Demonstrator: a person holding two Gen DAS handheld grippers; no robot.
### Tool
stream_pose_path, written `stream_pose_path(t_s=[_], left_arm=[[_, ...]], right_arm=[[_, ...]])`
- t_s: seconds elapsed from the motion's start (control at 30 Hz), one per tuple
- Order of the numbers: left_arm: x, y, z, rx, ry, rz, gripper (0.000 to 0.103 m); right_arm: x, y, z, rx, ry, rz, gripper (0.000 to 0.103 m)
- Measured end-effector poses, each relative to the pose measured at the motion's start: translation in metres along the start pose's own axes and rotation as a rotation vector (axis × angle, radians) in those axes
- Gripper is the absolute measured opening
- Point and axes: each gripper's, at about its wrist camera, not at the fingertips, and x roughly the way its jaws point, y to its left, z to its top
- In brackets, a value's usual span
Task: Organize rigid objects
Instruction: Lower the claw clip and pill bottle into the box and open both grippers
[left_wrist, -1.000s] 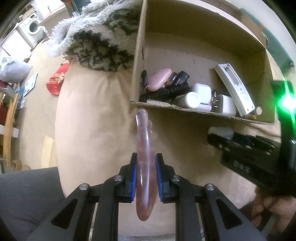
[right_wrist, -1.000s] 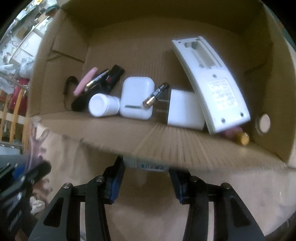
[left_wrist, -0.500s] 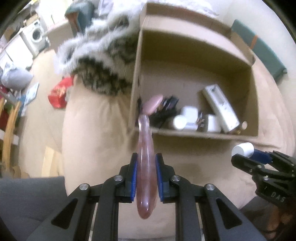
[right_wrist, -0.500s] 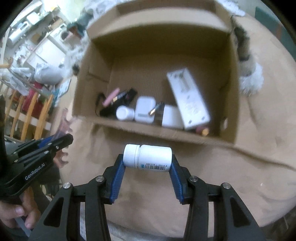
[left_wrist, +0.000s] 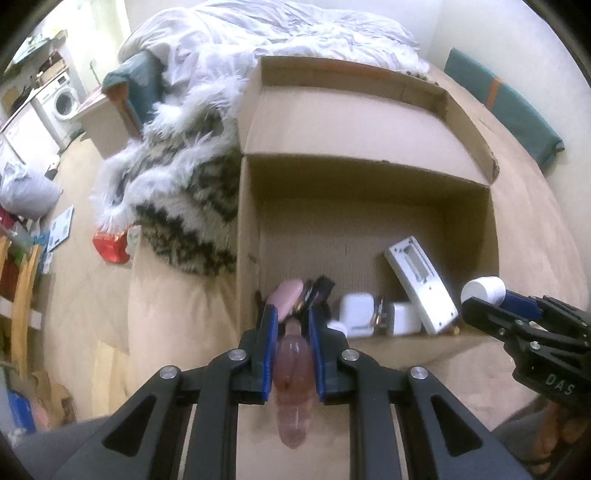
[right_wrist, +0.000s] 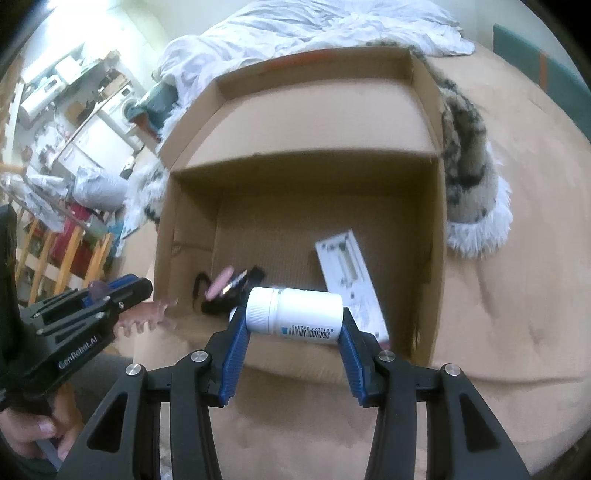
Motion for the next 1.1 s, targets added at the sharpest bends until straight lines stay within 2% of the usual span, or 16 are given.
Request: stream_pose_path(t_s=[0.23,0.33,0.5,0.7,0.87,1.1], left_arm=[[0.038,-0.005,0.022,0.002,0.034,-0.021,0.016],[0.056,-0.006,0.022,-0.002,0.046,-0.018,0.015],[0.076,-0.006,0.019,-0.024,0.063,-0.026,0.016],[0.085,-0.009,0.015,-0.005,0.057,-0.052,0.015],[0.082,-0.008,0.016,0.008,0.001,-0.028,0.015],[0.086,-0.007,0.016,0.000,0.021,-0.037,0.015]], right_arm=[[0.026,-0.007,0.023,0.006,-0.006,-0.020,0.049],[0.039,-0.013,0.022,0.023,0.000,-0.011,0.049],[0.063,-0.012,0.018,-0.018,0.035,-0.042,0.049],[0.075,-0.008,0.018,-0.018,0.063,-0.039,0.049],[0.080,-0.007,0.018,-0.011,0.077,-0.035,0.049],[0.088,-0.009,0.019,-0.004,0.105,-0.045,0.049]])
